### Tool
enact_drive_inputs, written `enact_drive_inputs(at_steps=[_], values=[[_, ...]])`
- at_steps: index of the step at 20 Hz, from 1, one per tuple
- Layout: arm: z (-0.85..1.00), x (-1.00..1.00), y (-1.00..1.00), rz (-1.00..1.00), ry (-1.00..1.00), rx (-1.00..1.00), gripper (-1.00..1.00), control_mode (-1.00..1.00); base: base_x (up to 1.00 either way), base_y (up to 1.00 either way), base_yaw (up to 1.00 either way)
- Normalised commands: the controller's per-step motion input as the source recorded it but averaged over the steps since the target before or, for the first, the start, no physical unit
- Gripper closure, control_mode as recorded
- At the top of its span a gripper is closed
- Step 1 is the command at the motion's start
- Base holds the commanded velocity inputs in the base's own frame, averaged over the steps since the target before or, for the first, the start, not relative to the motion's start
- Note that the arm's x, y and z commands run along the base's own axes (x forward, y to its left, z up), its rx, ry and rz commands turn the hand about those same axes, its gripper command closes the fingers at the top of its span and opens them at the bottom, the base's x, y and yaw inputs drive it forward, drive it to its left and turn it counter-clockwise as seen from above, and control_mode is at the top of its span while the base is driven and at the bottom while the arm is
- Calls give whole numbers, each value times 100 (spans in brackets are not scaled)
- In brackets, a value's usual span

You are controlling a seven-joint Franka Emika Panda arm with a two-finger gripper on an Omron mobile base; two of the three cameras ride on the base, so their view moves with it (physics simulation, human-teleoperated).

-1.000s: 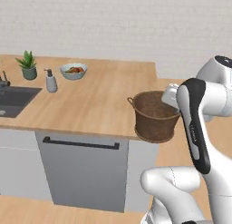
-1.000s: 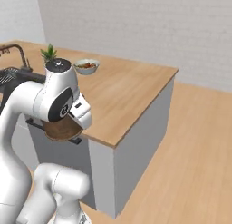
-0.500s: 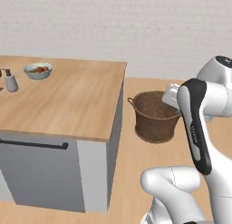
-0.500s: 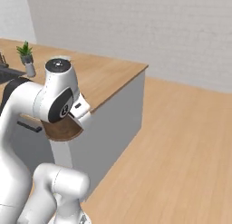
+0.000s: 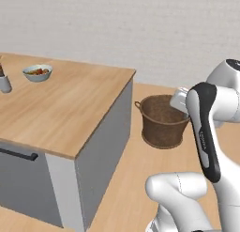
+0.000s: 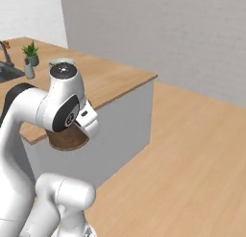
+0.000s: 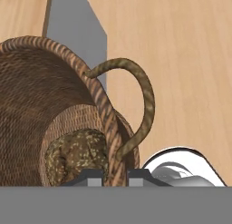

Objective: Open the cabinet, pick up the bread from the cabinet and place it in the basket. Then move the basket to the dining counter.

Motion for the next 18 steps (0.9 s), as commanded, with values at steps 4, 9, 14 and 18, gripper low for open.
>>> enact_drive_inputs(at_steps=[4,9,14,18], values=[[0,0,0,0,0,0,100,100,36,-100,48],[0,0,0,0,0,0,100,100,38,-100,48],[0,0,0,0,0,0,100,100,39,-100,47],[0,0,0,0,0,0,100,100,32,-100,45]])
